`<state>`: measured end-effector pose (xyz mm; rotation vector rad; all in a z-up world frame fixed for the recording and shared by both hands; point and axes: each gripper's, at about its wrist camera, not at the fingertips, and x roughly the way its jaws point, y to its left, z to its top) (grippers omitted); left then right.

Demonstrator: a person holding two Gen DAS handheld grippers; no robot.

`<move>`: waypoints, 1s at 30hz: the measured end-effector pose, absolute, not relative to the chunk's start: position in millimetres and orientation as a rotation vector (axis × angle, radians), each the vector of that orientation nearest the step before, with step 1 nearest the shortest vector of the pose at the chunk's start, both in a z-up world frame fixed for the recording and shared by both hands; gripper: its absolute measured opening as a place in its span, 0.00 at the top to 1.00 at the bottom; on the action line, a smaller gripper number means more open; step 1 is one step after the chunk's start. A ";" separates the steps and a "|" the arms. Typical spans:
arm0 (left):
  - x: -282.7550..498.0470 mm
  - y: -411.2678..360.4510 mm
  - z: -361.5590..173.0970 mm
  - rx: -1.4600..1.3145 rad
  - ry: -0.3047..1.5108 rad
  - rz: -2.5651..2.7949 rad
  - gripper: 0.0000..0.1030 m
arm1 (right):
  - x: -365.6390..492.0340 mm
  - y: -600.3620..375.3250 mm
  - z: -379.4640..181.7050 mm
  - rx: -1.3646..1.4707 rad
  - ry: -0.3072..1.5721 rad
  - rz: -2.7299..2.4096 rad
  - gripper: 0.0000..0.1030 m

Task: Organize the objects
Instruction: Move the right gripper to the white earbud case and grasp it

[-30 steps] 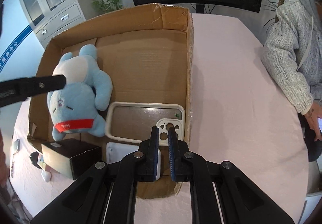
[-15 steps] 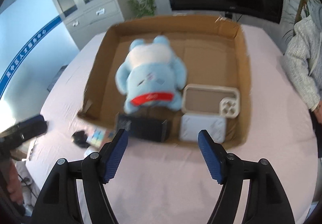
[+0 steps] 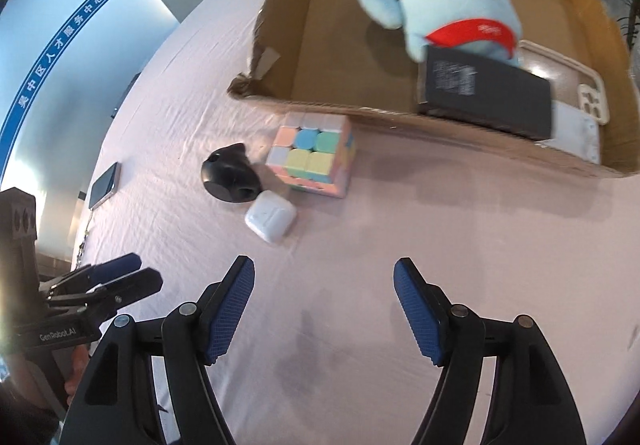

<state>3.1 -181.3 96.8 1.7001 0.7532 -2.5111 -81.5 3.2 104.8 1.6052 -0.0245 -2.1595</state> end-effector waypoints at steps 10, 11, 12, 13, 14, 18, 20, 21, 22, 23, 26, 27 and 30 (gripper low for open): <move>-5.0 -188.9 77.2 1.758 0.799 -2.491 0.26 | -96.0 -71.8 40.2 1.423 0.278 -2.036 0.35; -4.0 -189.1 75.3 1.771 0.816 -2.488 0.26 | -94.4 -77.0 35.8 1.406 0.323 -2.032 0.41; -3.1 -188.6 74.9 1.776 0.821 -2.498 0.26 | -91.5 -81.5 30.1 1.390 0.378 -2.025 0.48; -2.2 -187.3 75.4 1.786 0.808 -2.513 0.26 | -87.4 -84.1 26.3 1.365 0.429 -2.015 0.55; -1.4 -185.2 74.8 1.804 0.788 -2.523 0.29 | -82.4 -84.7 25.9 1.322 0.478 -2.017 0.56; 0.2 -171.0 69.2 1.907 0.782 -2.585 0.34 | -57.9 -71.5 27.7 1.270 0.574 -1.969 0.59; 0.8 -158.7 63.9 1.977 0.783 -2.612 0.36 | -43.9 -60.9 29.6 1.272 0.584 -1.938 0.59; 0.7 -152.5 61.1 2.012 0.776 -2.619 0.36 | -35.4 -55.2 30.3 1.275 0.591 -1.924 0.59; 1.0 -146.1 58.7 2.043 0.768 -2.626 0.38 | -27.4 -51.0 30.8 1.279 0.598 -1.919 0.59; 1.6 -135.9 54.9 2.089 0.755 -2.640 0.41 | -18.1 -46.5 31.0 1.285 0.603 -1.913 0.59; 3.3 -111.8 45.8 2.193 0.676 -2.669 0.48 | 1.1 -34.3 31.8 1.298 0.600 -1.920 0.59; 4.1 -101.8 42.0 2.237 0.622 -2.677 0.51 | 6.2 -31.7 31.5 1.303 0.595 -1.919 0.59; 6.5 -80.4 35.4 2.305 0.450 -2.694 0.62 | 18.3 -33.8 27.9 1.288 0.627 -1.918 0.59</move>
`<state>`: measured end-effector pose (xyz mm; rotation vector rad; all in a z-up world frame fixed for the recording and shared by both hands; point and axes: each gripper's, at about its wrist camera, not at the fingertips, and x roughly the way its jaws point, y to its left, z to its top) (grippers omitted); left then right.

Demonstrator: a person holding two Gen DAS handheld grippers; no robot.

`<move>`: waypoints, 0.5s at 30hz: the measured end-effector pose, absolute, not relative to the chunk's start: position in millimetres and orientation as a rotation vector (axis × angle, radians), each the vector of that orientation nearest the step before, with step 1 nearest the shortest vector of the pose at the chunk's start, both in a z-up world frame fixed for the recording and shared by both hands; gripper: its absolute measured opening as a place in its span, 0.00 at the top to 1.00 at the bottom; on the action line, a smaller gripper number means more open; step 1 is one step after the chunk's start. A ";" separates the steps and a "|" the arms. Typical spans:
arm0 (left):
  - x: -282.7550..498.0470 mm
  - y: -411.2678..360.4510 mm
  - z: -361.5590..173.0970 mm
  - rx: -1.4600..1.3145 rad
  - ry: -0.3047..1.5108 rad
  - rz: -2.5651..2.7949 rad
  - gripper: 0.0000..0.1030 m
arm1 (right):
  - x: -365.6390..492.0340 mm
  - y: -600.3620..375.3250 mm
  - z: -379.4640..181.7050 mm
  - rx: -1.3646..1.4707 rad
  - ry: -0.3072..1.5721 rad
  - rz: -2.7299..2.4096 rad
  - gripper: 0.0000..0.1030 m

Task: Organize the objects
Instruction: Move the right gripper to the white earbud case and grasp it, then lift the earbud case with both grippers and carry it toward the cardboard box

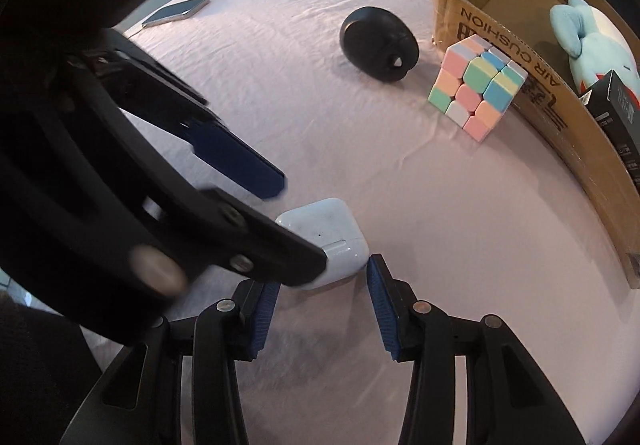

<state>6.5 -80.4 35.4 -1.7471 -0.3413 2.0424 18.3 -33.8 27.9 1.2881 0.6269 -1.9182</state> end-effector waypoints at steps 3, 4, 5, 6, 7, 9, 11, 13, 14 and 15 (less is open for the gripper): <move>8.3 -73.5 37.7 -1.724 -0.250 2.057 0.64 | 17.9 -34.6 26.2 1.278 0.656 -1.927 0.59; 8.3 -74.4 37.7 -1.721 -0.257 2.050 0.64 | 17.4 -35.2 25.7 1.270 0.664 -1.922 0.58; 8.1 -75.4 38.1 -1.719 -0.262 2.045 0.64 | 17.2 -36.3 25.3 1.256 0.678 -1.917 0.58; 8.3 -75.3 38.4 -1.714 -0.257 2.040 0.64 | 16.9 -36.9 25.0 1.244 0.685 -1.914 0.57; 8.2 -74.5 38.9 -1.710 -0.250 2.038 0.64 | 15.8 -36.9 24.4 1.238 0.683 -1.911 0.57; 8.1 -73.7 39.3 -1.713 -0.241 2.041 0.64 | 12.3 -36.8 23.3 1.235 0.661 -1.907 0.56; 7.5 -75.3 38.5 -1.703 -0.236 2.055 0.64 | 10.0 -36.2 23.2 1.241 0.648 -1.912 0.55; 5.9 -76.6 37.5 -1.697 -0.240 2.058 0.65 | 10.2 -35.1 23.6 1.244 0.649 -1.927 0.55; 6.4 -76.0 38.2 -1.695 -0.239 2.058 0.67 | 11.3 -33.6 24.2 1.247 0.647 -1.937 0.56; 7.7 -74.3 40.9 -1.687 -0.229 2.066 0.69 | 13.0 -32.9 24.9 1.246 0.650 -1.945 0.56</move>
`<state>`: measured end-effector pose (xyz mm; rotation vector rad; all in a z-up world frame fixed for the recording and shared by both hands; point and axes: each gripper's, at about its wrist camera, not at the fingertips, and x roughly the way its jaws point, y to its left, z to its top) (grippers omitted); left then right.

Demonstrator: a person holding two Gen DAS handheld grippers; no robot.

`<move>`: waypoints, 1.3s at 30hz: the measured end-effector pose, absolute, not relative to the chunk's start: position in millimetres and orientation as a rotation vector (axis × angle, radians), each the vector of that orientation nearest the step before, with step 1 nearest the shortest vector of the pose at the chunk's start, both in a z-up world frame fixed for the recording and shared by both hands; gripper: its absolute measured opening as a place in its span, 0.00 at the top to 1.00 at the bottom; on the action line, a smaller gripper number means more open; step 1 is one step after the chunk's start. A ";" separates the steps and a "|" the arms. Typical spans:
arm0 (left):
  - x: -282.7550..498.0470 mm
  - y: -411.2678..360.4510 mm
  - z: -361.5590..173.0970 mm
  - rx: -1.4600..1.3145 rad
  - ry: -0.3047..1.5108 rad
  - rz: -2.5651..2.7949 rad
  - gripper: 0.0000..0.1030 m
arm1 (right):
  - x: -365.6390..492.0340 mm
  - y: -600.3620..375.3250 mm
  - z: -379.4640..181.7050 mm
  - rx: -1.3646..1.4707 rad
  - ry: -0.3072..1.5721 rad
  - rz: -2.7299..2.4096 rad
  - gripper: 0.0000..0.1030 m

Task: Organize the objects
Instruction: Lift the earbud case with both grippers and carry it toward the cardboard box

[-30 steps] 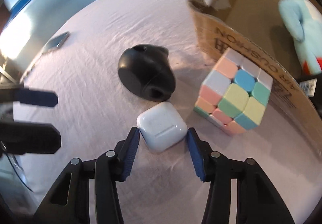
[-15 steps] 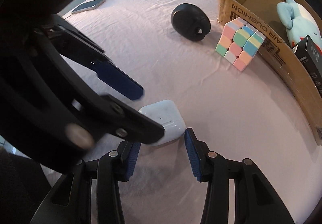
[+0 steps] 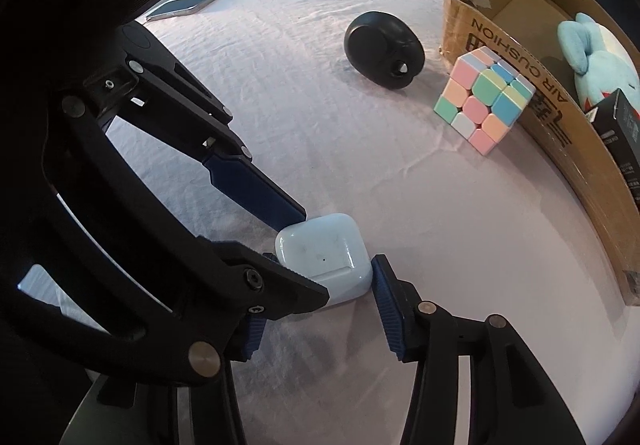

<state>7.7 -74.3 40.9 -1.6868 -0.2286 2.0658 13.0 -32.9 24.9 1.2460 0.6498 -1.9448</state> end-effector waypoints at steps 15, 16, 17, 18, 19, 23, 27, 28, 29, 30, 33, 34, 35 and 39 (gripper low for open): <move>11.5 -43.5 39.6 -1.642 -0.086 2.078 0.59 | 33.1 -17.7 25.6 1.264 0.616 -1.986 0.57; 12.0 -44.0 40.4 -1.635 -0.081 2.080 0.59 | 31.9 -17.1 23.4 1.275 0.610 -1.986 0.57; 12.0 -44.2 40.3 -1.631 -0.078 2.077 0.59 | 30.3 -15.7 23.0 1.271 0.588 -1.993 0.56; 12.0 -44.3 40.6 -1.625 -0.075 2.077 0.59 | 29.3 -16.3 23.3 1.269 0.583 -1.997 0.56; 10.2 -40.1 41.0 -1.622 -0.082 2.075 0.60 | 27.9 -17.7 23.9 1.271 0.583 -1.996 0.56; 10.1 -42.1 42.8 -1.628 -0.059 2.056 0.61 | 24.2 -17.1 28.0 1.279 0.569 -1.991 0.58; 13.5 -42.6 56.9 -1.600 -0.020 2.066 0.62 | 21.9 -8.1 42.0 1.256 0.586 -2.011 0.58; 13.0 -43.0 60.7 -1.590 -0.021 2.072 0.62 | 21.1 -5.5 46.7 1.249 0.591 -2.020 0.58; 12.8 -43.0 65.4 -1.578 -0.018 2.080 0.62 | 20.2 -2.5 52.2 1.236 0.598 -2.034 0.58; 11.9 -40.8 71.5 -1.564 -0.005 2.088 0.62 | 18.5 1.1 58.2 1.228 0.602 -2.045 0.58; 8.0 -34.1 86.4 -1.524 0.030 2.109 0.62 | 16.3 9.0 74.4 1.202 0.612 -2.084 0.58; 8.2 -34.9 91.9 -1.508 0.036 2.115 0.62 | 23.9 0.9 76.8 1.195 0.613 -2.095 0.58; 5.8 -31.8 95.5 -1.495 0.043 2.120 0.62 | 28.5 -12.7 78.7 1.186 0.618 -2.108 0.58; -0.7 -22.8 110.8 -1.449 0.064 2.123 0.62 | 35.9 -3.8 88.0 1.164 0.635 -2.145 0.58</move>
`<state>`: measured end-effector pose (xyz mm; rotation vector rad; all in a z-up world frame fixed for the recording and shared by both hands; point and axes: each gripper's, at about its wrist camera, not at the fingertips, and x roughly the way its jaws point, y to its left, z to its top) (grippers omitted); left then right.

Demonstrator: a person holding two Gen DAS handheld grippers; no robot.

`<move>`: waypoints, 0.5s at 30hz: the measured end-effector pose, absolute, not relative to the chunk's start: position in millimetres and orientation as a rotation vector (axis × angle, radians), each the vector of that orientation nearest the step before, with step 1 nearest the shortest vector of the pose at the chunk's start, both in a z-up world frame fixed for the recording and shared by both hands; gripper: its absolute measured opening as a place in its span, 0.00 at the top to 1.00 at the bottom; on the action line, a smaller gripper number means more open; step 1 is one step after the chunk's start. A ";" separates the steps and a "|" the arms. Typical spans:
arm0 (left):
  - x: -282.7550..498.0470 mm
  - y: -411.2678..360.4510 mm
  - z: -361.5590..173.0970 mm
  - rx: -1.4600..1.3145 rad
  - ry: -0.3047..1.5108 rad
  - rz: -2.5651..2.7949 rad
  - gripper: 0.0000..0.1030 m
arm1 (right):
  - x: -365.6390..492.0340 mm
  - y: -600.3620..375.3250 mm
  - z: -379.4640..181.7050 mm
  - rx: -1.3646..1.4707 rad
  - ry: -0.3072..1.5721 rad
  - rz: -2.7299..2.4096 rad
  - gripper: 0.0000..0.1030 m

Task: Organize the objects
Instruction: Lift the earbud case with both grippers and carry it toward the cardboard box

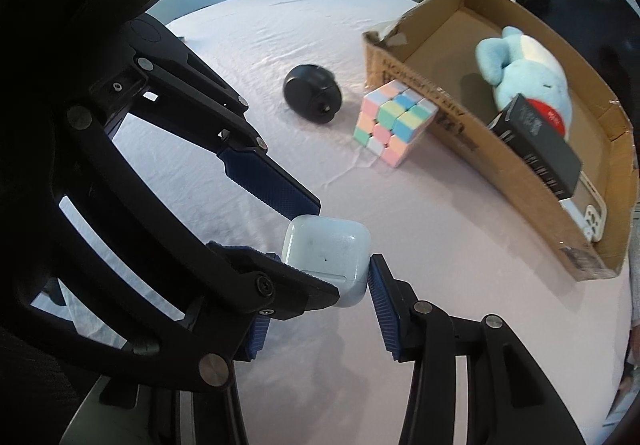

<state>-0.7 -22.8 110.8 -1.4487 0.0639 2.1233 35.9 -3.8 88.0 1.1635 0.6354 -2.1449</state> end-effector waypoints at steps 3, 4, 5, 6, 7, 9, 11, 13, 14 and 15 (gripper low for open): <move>-8.0 -14.9 122.6 -1.424 0.073 2.128 0.61 | 36.0 -15.8 94.8 1.145 0.661 -2.161 0.58; -11.5 -11.1 126.4 -1.417 0.077 2.129 0.61 | 27.2 -20.7 85.6 1.140 0.668 -2.165 0.58; -14.2 -7.0 128.5 -1.411 0.082 2.129 0.61 | 23.9 -17.6 87.0 1.137 0.672 -2.170 0.58; -18.7 -2.6 133.1 -1.399 0.089 2.131 0.61 | 21.0 -13.6 90.8 1.132 0.676 -2.177 0.58; -22.9 1.9 134.9 -1.393 0.093 2.130 0.62 | 19.6 -9.2 93.6 1.127 0.680 -2.183 0.58; -34.1 10.0 140.8 -1.370 0.098 2.127 0.61 | 13.0 1.1 102.6 1.121 0.686 -2.199 0.58; -44.7 17.9 145.0 -1.354 0.100 2.123 0.61 | 4.8 11.7 108.0 1.117 0.693 -2.213 0.58; -56.8 29.2 151.7 -1.323 0.118 2.130 0.62 | -4.5 24.0 113.6 1.109 0.699 -2.232 0.58; -63.0 35.5 155.2 -1.306 0.132 2.134 0.61 | -9.9 29.7 117.2 1.107 0.698 -2.243 0.58; -71.1 42.2 159.6 -1.291 0.139 2.137 0.62 | -15.4 36.5 121.5 1.105 0.701 -2.251 0.58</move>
